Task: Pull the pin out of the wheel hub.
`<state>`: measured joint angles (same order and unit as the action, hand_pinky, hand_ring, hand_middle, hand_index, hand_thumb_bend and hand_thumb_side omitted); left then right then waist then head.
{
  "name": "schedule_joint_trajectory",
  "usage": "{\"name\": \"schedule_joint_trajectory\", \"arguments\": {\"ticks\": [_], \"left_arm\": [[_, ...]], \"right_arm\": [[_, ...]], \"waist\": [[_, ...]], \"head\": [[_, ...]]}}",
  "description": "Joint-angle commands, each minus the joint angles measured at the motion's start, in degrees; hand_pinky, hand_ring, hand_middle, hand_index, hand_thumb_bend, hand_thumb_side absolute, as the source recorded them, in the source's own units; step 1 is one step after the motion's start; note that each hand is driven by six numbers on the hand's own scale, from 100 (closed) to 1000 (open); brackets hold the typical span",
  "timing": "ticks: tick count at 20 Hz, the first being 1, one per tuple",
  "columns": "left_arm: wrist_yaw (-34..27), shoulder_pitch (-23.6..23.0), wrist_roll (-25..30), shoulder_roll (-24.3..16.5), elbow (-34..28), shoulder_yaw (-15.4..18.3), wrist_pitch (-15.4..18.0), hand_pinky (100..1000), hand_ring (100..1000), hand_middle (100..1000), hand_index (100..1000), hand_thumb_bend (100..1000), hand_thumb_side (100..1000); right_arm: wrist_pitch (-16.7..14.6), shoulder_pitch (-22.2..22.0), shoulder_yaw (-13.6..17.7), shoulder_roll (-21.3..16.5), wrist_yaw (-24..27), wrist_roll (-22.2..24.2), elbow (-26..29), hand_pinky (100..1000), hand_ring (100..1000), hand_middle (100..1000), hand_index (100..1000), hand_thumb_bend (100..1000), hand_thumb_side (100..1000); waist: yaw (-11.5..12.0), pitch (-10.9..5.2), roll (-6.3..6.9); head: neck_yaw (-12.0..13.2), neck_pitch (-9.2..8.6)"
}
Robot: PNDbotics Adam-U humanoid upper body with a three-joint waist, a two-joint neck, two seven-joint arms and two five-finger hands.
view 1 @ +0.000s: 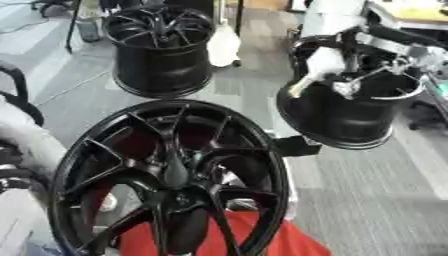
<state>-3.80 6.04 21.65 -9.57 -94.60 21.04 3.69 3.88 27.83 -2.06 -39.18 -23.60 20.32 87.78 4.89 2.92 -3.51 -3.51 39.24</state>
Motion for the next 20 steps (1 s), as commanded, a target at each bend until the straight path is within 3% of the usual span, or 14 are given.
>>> {"name": "schedule_joint_trajectory", "arguments": {"ticks": [1, 4, 7, 8, 9, 10, 12, 14, 17, 20], "left_arm": [[0.20, 0.57, -0.44, -1.45, -1.19, 0.56, 0.06, 586, 627, 668, 801, 100, 822], [0.22, 0.21, -0.72, -1.62, -1.18, 0.82, 0.11, 586, 627, 668, 801, 100, 820], [0.29, -0.14, -0.87, -1.75, -1.11, 0.91, 0.09, 585, 627, 668, 801, 100, 820], [0.31, -0.23, -0.87, -1.80, -1.10, 0.90, 0.09, 585, 628, 668, 801, 100, 820], [0.31, -0.31, -0.85, -1.85, -1.11, 0.88, 0.09, 585, 628, 668, 801, 100, 820], [0.30, -0.35, -0.85, -1.89, -1.11, 0.87, 0.09, 585, 628, 668, 801, 100, 819], [0.28, -0.43, -0.90, -1.94, -1.11, 0.91, 0.11, 585, 628, 668, 801, 100, 819], [0.28, -0.44, -0.92, -1.93, -1.10, 0.92, 0.14, 585, 628, 669, 801, 100, 820], [0.32, -0.37, -0.85, -1.91, -1.07, 0.85, 0.15, 585, 628, 669, 801, 100, 819], [0.32, -0.27, -0.76, -1.90, -1.06, 0.77, 0.16, 585, 629, 669, 801, 100, 820]], "right_arm": [[1.30, -4.43, 5.39, -1.24, 0.95, -5.99, -0.91, 779, 779, 463, 594, 100, 100], [1.92, -10.58, 8.03, 0.98, 1.40, -9.29, -2.11, 772, 770, 470, 604, 100, 100], [2.33, -14.93, 9.68, 3.27, 2.33, -11.10, -3.27, 784, 773, 534, 705, 100, 100], [2.52, -15.77, 9.88, 3.67, 2.45, -11.38, -3.75, 803, 800, 673, 816, 100, 100], [2.86, -16.41, 9.97, 3.92, 2.23, -11.47, -4.29, 806, 805, 693, 830, 111, 100], [3.22, -16.78, 10.18, 4.13, 1.93, -11.69, -4.64, 824, 834, 793, 890, 222, 216], [3.47, -17.02, 10.93, 4.59, 1.57, -13.46, -4.66, 826, 844, 839, 910, 290, 341], [3.39, -16.71, 11.80, 4.98, 1.81, -16.92, -4.16, 814, 833, 849, 913, 314, 399], [2.76, -15.75, 12.22, 5.39, 4.03, -23.33, -3.26, 794, 813, 861, 915, 305, 417], [1.46, -14.73, 11.33, 5.51, 6.99, -27.03, -1.85, 782, 801, 850, 915, 234, 384]], "waist": [[-0.34, -0.48, 0.30], [-1.04, -0.80, 0.33], [-1.70, -1.22, 0.25], [-1.84, -1.35, 0.21], [-1.91, -1.48, 0.18], [-1.96, -1.56, 0.16], [-1.95, -1.62, 0.19], [-1.89, -1.60, 0.22], [-1.74, -1.53, 0.20], [-1.45, -1.46, 0.19]], "head": [[0.28, -0.35], [0.46, -0.05], [0.49, 0.30], [0.44, 0.43], [0.34, 0.58], [0.32, 0.65], [0.41, 0.69], [0.43, 0.78], [0.47, 0.85], [0.38, 0.87]]}}
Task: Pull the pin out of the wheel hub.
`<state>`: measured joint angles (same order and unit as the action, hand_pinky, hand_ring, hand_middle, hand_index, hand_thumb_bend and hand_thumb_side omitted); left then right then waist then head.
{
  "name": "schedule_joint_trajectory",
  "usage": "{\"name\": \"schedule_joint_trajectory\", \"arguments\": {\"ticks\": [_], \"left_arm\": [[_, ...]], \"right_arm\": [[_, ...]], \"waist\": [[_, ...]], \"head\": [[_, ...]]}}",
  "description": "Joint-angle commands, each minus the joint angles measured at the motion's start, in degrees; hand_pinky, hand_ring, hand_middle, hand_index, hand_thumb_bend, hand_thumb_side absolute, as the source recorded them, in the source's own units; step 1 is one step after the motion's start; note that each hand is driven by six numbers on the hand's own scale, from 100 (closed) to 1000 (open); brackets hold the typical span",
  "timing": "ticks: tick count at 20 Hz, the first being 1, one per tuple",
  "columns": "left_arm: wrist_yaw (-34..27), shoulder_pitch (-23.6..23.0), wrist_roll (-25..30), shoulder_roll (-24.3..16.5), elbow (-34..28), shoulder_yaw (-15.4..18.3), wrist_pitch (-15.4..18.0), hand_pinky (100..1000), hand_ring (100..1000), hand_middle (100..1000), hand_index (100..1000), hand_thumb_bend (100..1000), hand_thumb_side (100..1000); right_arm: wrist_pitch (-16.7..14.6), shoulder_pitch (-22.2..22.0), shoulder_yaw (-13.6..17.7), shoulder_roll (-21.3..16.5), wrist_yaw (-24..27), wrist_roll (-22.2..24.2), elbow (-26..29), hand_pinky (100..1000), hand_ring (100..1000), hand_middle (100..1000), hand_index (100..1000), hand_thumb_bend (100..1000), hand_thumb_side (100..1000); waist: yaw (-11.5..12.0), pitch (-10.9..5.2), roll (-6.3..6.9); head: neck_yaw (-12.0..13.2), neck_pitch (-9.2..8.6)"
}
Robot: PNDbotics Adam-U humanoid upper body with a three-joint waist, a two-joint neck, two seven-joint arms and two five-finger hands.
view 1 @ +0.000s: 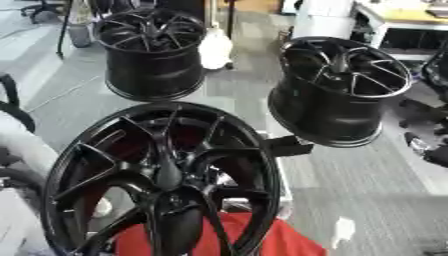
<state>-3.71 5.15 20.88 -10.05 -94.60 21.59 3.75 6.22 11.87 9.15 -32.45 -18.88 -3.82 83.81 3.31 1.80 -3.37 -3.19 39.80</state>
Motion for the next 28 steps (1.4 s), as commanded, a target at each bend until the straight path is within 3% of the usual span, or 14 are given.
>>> {"name": "schedule_joint_trajectory", "arguments": {"ticks": [1, 4, 8, 13, 18, 24, 28], "left_arm": [[0.23, 0.65, 0.02, -1.40, -1.06, 0.21, 0.11, 585, 629, 669, 801, 100, 819], [0.15, 0.70, 0.04, -1.36, -1.06, 0.16, 0.10, 585, 629, 669, 801, 100, 819], [0.14, 0.74, 0.12, -1.16, -0.88, 0.08, 0.00, 585, 629, 669, 801, 100, 821], [0.30, 0.75, 0.14, -0.61, -0.49, 0.12, -0.02, 585, 629, 668, 801, 100, 825], [0.65, 0.71, -0.01, -0.31, 0.20, 0.42, 0.08, 584, 628, 667, 802, 100, 827], [5.36, -0.49, -0.22, -0.32, 5.64, 1.68, 0.59, 581, 625, 664, 801, 100, 842], [14.30, -3.47, -1.24, -2.90, 17.12, 2.29, 2.80, 582, 626, 668, 802, 100, 837]], "right_arm": [[-1.52, 1.65, -0.32, -1.13, 3.15, -3.42, 2.88, 773, 790, 835, 913, 201, 359], [-3.22, 3.18, -1.95, -0.57, 4.74, -3.55, 5.43, 750, 759, 805, 903, 141, 302], [-4.38, 5.73, -4.76, 1.75, 6.70, -3.32, 8.81, 718, 714, 765, 888, 100, 318], [-5.66, 7.79, -8.58, 8.17, 10.90, -4.00, 10.36, 691, 675, 730, 873, 100, 323], [-7.25, 7.60, -10.79, 13.91, 12.77, -4.76, 8.46, 685, 663, 708, 856, 100, 330], [-6.66, 5.60, -12.20, 16.03, 14.84, -4.70, 0.26, 677, 650, 689, 847, 100, 354], [-4.27, 4.07, -13.21, 16.92, 17.88, -3.94, -14.15, 678, 645, 681, 840, 100, 378]], "waist": [[0.25, -0.32, 0.06], [0.50, -0.31, 0.11], [0.83, -0.31, 0.22], [1.33, -0.14, 0.62], [1.63, -0.02, 0.95], [1.54, 0.04, 1.05], [1.19, 0.06, 1.23]], "head": [[0.03, 0.26], [-0.07, 0.12], [-0.27, -0.14], [-0.22, -0.85], [-0.29, -1.09], [-0.53, -1.45], [-0.41, -1.45]]}}
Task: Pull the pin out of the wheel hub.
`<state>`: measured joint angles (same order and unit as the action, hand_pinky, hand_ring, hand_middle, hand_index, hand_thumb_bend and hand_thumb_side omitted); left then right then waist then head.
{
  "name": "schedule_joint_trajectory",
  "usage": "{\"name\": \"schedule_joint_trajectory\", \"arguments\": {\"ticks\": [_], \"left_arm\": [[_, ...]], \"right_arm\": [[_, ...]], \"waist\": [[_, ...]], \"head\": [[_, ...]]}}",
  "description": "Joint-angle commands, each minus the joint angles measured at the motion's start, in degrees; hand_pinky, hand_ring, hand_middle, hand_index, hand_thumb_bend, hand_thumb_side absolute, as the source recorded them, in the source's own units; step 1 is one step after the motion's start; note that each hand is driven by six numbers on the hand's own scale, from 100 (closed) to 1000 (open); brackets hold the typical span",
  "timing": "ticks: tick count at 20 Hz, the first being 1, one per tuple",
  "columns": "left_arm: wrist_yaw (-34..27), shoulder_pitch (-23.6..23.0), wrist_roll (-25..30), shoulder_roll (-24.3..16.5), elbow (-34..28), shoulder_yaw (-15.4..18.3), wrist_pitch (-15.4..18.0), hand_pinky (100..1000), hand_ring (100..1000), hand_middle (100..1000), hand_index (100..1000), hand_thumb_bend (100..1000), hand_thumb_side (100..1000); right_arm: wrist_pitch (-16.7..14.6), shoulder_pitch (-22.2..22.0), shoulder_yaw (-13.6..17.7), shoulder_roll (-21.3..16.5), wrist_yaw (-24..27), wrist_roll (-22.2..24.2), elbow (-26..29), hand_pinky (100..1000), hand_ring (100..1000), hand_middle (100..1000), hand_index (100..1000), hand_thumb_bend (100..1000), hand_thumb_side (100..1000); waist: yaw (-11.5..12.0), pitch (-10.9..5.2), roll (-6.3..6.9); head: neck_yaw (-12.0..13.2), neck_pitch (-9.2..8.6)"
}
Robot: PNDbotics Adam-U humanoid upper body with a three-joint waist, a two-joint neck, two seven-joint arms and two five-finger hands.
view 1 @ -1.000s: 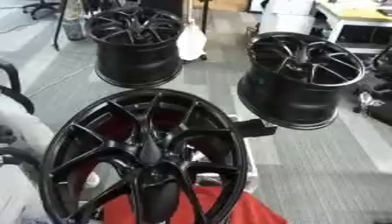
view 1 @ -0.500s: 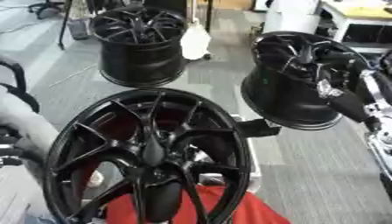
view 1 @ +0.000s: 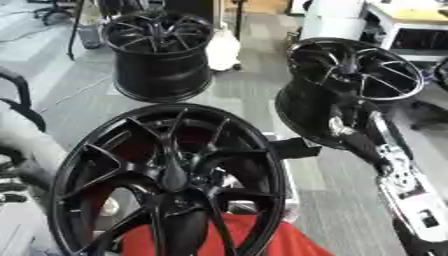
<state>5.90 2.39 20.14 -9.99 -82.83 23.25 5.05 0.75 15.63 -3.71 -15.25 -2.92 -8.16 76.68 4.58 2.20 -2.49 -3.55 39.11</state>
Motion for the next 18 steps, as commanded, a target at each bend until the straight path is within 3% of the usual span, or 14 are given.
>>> {"name": "schedule_joint_trajectory", "arguments": {"ticks": [1, 3, 5, 7, 8, 9, 10, 12, 13, 15, 18], "left_arm": [[7.18, -1.64, -0.97, -4.36, 9.18, 0.55, 2.64, 589, 630, 673, 804, 100, 807], [12.53, -3.55, -3.15, -7.62, 18.72, -0.01, 4.74, 600, 637, 680, 809, 100, 783], [16.76, -5.87, -8.11, -11.67, 32.78, -2.77, 6.50, 629, 661, 700, 818, 100, 713], [21.60, -7.24, -17.16, -15.36, 51.78, -9.92, 6.90, 693, 710, 741, 831, 100, 568], [25.87, -7.32, -22.69, -16.37, 60.95, -14.67, 6.66, 699, 714, 744, 832, 100, 560], [29.97, -7.36, -27.71, -16.57, 68.16, -18.43, 6.64, 724, 732, 757, 835, 204, 547], [34.41, -7.72, -32.03, -15.86, 73.58, -21.40, 6.23, 721, 728, 753, 834, 202, 546], [39.45, -8.45, -38.07, -13.43, 78.61, -23.20, 6.41, 710, 712, 738, 827, 179, 557], [39.57, -8.88, -39.18, -12.07, 79.84, -22.55, 7.16, 709, 714, 740, 830, 180, 598], [38.07, -9.13, -36.60, -10.01, 81.86, -22.16, 9.09, 699, 704, 732, 829, 164, 660], [35.75, -8.33, -35.43, -10.01, 80.04, -22.33, 11.10, 682, 681, 711, 821, 100, 615]], "right_arm": [[1.72, 0.13, -0.50, -0.30, 2.73, 0.81, -11.57, 684, 651, 685, 839, 100, 383], [3.04, -0.06, -0.63, -0.64, 4.31, 2.20, -22.01, 697, 667, 700, 845, 100, 392], [4.43, 0.14, -0.57, -1.14, 4.92, 4.79, -33.90, 722, 701, 725, 853, 100, 397], [5.97, 0.72, -0.43, -1.32, 1.97, 7.78, -47.05, 757, 744, 759, 866, 100, 394], [6.41, 1.01, -0.33, -1.30, -1.18, 9.34, -52.87, 760, 747, 763, 867, 100, 394], [6.35, 1.04, 0.14, -1.30, -4.27, 10.63, -57.25, 774, 763, 776, 871, 100, 393], [6.22, 0.53, 0.79, -1.40, -7.18, 11.85, -60.99, 776, 765, 777, 871, 100, 392], [5.21, -0.70, 2.22, -1.21, -10.71, 13.06, -65.03, 778, 765, 776, 869, 100, 391], [4.58, -1.23, 2.77, -0.87, -11.70, 13.30, -66.07, 776, 763, 773, 867, 100, 390], [3.24, -2.11, 3.46, 0.36, -12.66, 13.31, -66.91, 770, 757, 768, 863, 100, 395], [1.45, -2.77, 3.60, 1.69, -13.13, 14.13, -66.99, 766, 750, 760, 857, 100, 390]], "waist": [[-0.16, -0.35, 0.43], [-0.26, -0.40, 0.63], [-0.57, -0.41, 0.86], [-1.23, -0.33, 0.98], [-1.60, -0.30, 0.99], [-1.85, -0.20, 0.98], [-1.97, -0.07, 0.98], [-1.86, 0.09, 1.01], [-1.69, 0.14, 1.02], [-1.28, 0.22, 1.16], [-0.84, 0.03, 1.31]], "head": [[-0.04, -0.75], [0.10, -0.68], [0.45, -0.59], [0.97, -0.64], [1.29, -0.69], [1.54, -0.84], [1.73, -1.00], [2.03, -0.84], [2.00, -0.72], [2.03, -0.64], [2.07, -0.66]]}}
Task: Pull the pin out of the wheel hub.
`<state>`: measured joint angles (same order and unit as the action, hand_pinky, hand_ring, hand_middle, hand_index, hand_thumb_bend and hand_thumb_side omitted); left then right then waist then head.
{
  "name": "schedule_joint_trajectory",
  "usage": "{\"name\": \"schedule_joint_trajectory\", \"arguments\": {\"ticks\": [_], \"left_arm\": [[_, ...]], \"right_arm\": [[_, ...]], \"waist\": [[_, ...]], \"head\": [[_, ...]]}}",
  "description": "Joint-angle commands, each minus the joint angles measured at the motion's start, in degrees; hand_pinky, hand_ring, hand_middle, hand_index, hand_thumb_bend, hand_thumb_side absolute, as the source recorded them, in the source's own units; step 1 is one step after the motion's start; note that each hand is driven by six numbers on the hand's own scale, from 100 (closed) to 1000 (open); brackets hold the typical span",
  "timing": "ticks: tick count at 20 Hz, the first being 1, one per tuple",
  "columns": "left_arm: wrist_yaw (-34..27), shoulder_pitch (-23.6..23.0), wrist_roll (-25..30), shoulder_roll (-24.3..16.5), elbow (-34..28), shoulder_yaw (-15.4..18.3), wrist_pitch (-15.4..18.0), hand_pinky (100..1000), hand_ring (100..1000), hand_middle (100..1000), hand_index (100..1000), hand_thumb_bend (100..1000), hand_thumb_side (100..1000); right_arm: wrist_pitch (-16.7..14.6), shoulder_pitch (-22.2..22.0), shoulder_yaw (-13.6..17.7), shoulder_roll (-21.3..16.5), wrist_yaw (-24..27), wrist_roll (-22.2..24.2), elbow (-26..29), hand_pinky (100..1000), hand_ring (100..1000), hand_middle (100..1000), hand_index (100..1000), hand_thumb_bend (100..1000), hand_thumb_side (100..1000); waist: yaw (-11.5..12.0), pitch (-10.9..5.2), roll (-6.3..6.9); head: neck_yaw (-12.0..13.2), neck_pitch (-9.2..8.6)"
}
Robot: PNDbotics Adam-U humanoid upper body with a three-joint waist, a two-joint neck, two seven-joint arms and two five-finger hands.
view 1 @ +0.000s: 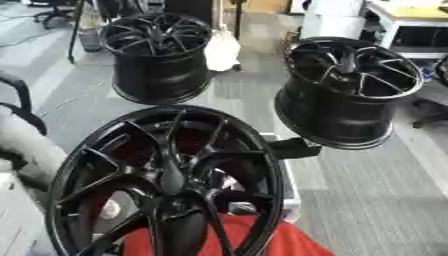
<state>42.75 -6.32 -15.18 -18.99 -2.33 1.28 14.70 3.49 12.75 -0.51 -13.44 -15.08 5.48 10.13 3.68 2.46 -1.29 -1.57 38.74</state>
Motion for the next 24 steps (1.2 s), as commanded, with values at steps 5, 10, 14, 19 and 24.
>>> {"name": "schedule_joint_trajectory", "arguments": {"ticks": [5, 10, 14, 19, 24], "left_arm": [[-1.18, 0.12, 0.01, -1.01, -2.86, -0.25, 2.32, 682, 681, 712, 822, 100, 633], [-1.30, -0.07, 0.04, -0.99, -2.84, -0.19, 1.99, 683, 679, 710, 823, 100, 641], [-1.26, -0.14, 0.12, -1.00, -2.89, -0.15, 1.82, 685, 680, 712, 824, 110, 655], [-1.33, -0.18, 0.12, -0.98, -2.83, -0.17, 1.63, 686, 680, 712, 824, 115, 664], [-2.23, -0.35, 0.16, -1.00, -3.05, 0.22, 2.01, 680, 676, 708, 820, 100, 677]], "right_arm": [[-1.13, -0.02, 0.42, 0.11, -1.37, -2.11, 0.09, 761, 740, 751, 851, 100, 369], [-1.23, 0.08, 0.39, 0.23, -2.26, -2.10, -0.17, 764, 742, 752, 853, 100, 375], [-1.14, 0.13, 0.43, 0.28, -2.72, -2.31, -0.54, 763, 742, 750, 852, 100, 381], [-1.03, 0.18, 0.47, 0.34, -2.94, -2.42, -0.69, 763, 741, 749, 851, 100, 384], [-1.34, 0.32, 0.57, 0.03, -2.86, -2.69, -0.10, 756, 734, 744, 856, 100, 373]], "waist": [[0.25, -0.26, -0.06], [0.29, -0.17, -0.11], [0.26, -0.13, -0.12], [0.25, -0.12, -0.12], [0.18, -0.16, -0.08]], "head": [[-0.04, -0.72], [-0.11, -0.85], [-0.03, -0.92], [-0.10, -1.04], [-0.31, -1.31]]}}
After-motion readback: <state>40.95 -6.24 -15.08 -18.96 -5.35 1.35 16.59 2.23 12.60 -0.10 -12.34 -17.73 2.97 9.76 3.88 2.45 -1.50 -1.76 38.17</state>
